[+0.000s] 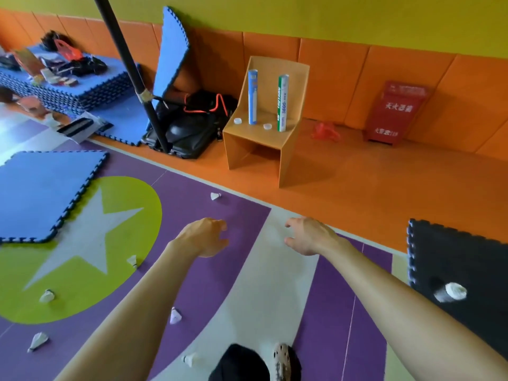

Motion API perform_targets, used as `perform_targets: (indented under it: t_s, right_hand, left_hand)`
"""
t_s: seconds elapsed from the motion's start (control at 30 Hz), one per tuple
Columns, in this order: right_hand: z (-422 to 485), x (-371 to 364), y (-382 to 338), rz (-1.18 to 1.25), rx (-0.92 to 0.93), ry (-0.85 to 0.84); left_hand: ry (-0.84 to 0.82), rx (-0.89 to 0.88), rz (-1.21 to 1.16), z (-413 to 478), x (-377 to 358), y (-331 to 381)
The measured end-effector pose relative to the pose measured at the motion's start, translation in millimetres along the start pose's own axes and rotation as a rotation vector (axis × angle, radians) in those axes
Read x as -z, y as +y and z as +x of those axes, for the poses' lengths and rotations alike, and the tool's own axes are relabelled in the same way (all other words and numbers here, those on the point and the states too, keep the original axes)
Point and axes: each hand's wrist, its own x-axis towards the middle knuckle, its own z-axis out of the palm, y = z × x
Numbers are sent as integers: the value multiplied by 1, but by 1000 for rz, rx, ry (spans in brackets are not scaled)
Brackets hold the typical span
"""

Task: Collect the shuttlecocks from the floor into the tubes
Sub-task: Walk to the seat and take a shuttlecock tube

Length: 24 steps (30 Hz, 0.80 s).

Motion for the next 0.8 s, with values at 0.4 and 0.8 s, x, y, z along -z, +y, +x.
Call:
perform_targets:
  t_s: [0.4,0.8]
  right_hand:
    - [327,138,43,32,-41,62]
    - [575,241,116,160,-157,129]
  left_hand:
    - [-38,-41,-62,329,132,-71]
    - [-85,-175,88,616,271,-85]
